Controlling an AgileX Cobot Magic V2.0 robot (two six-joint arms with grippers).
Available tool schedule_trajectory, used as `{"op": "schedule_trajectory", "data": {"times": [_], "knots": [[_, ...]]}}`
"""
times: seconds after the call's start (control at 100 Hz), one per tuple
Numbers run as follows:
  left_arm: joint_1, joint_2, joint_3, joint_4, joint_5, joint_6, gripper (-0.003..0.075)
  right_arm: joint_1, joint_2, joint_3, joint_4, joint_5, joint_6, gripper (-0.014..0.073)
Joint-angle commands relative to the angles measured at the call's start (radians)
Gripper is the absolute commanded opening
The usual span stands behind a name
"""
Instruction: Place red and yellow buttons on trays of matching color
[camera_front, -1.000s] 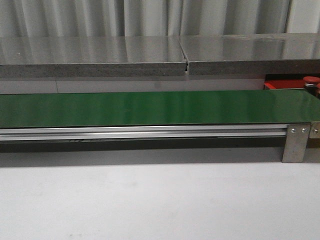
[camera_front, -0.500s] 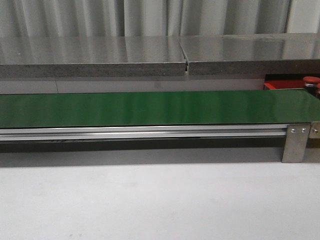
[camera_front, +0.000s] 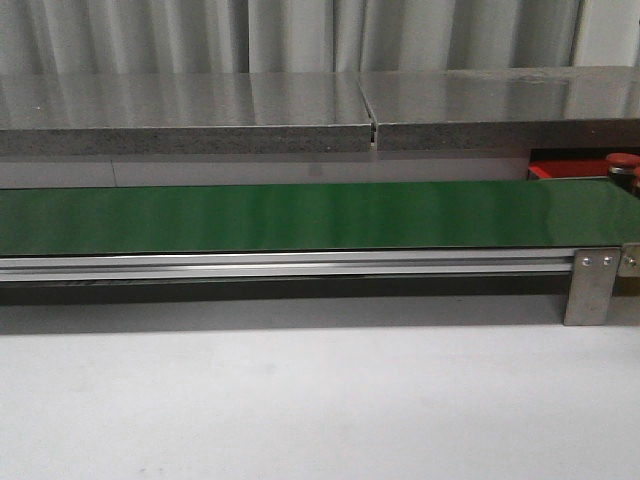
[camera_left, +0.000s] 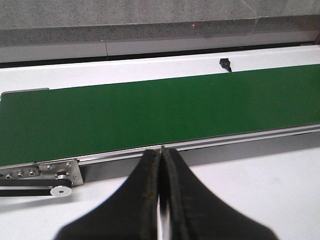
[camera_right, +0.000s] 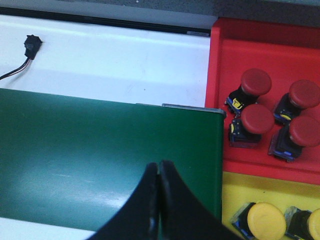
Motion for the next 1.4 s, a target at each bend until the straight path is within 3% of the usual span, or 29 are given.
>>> {"op": "schedule_trajectory", "data": {"times": [0.0, 0.81, 1.39], "knots": [[-0.007, 0.007, -0.028, -0.017, -0.066, 0.0, -0.0019, 0.005, -0.089, 0.023, -0.005, -0.088, -0.009, -0.0068], [-0.007, 0.007, -0.028, -0.017, -0.066, 0.0, -0.0019, 0.005, -0.542, 0.375, -0.055, -0.264, -0.011, -0.0067], [-0.007, 0.007, -0.028, -0.017, -0.066, 0.0, -0.0019, 0.005, -0.905, 0.726, -0.035, -0.439, -0.01, -0.0067]]}}
